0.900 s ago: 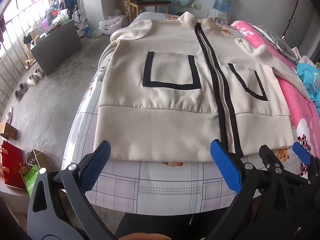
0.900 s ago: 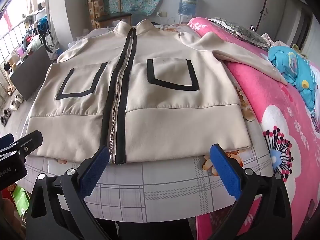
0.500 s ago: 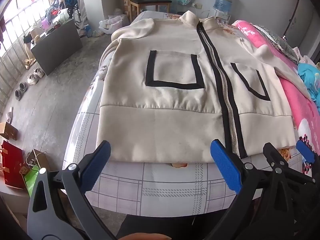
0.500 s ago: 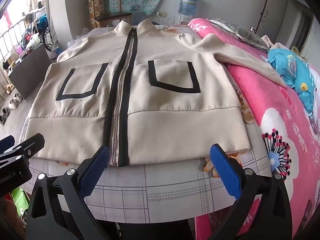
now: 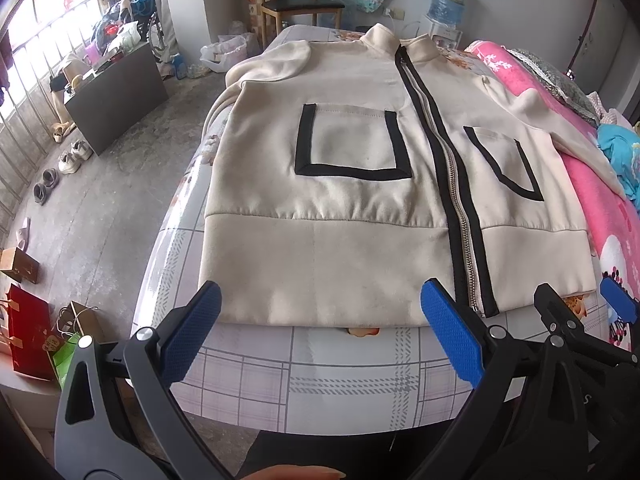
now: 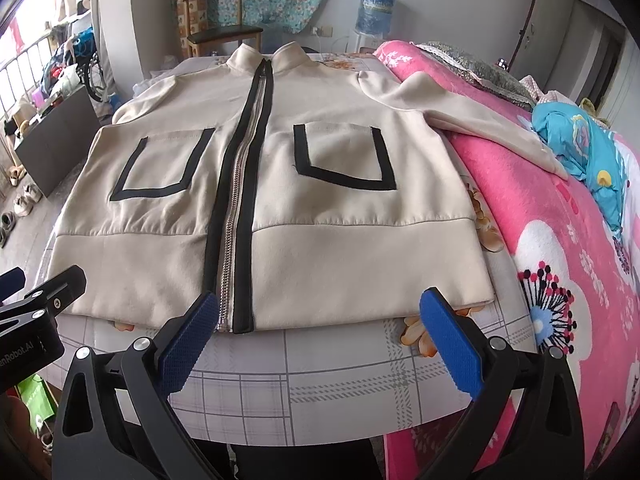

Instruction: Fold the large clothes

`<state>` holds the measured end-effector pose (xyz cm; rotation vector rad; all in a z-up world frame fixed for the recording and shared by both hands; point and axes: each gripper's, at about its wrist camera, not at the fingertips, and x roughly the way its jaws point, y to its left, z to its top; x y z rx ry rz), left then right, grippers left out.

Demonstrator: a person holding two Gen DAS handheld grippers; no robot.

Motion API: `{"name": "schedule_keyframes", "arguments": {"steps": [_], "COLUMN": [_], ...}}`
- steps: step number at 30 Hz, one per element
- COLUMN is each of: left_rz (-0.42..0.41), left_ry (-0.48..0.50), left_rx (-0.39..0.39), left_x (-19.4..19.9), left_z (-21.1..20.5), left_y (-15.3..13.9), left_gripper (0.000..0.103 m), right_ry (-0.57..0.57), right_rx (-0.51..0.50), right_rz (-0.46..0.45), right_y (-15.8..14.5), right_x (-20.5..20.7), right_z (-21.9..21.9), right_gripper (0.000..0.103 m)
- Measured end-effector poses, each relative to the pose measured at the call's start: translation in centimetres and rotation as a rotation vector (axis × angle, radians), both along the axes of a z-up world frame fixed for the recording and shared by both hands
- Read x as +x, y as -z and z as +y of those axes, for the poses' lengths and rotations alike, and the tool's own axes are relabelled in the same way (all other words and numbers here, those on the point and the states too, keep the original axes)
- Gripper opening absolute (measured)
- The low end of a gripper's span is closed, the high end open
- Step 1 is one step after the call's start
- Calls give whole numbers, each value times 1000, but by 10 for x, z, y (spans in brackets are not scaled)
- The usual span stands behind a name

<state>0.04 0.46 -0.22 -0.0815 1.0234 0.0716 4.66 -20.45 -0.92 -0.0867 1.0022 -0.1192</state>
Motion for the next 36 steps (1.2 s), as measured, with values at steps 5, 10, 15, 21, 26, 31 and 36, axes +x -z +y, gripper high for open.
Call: {"name": "schedule_keyframes", "arguments": {"steps": [5,10,15,21,26,31,36], "left_rz": [-2,0,-7,-7,-8,-17,-22], "left_ry": [-5,-11,-7,8,12,13,22], "left_rx": [1,5,15,25,32,36,35], "left_x": [-1,-1,-1,0,1,2,5], "left_z": [0,2,2,-4,-7,-8,-7], "left_y": [-1,0,0,0,-1,-2,-2], "left_gripper": [96,96,96,96,96,96,96], "right_ry": [-2,-2,-1,-2,5,5,3], "right_rx": [-4,-7,-8,-4,-10,-19,-29], "right_rz": [-5,-11,-11,-15,-22,-28,-34], "right_y": [-1,-2,-2,-4,-5,-5,-5], "right_x": [0,1,2,4,6,8,11], "right_z": [-1,-2,-2,-3,-5,-7,-7], "right_gripper": [98,98,98,98,98,98,98]}}
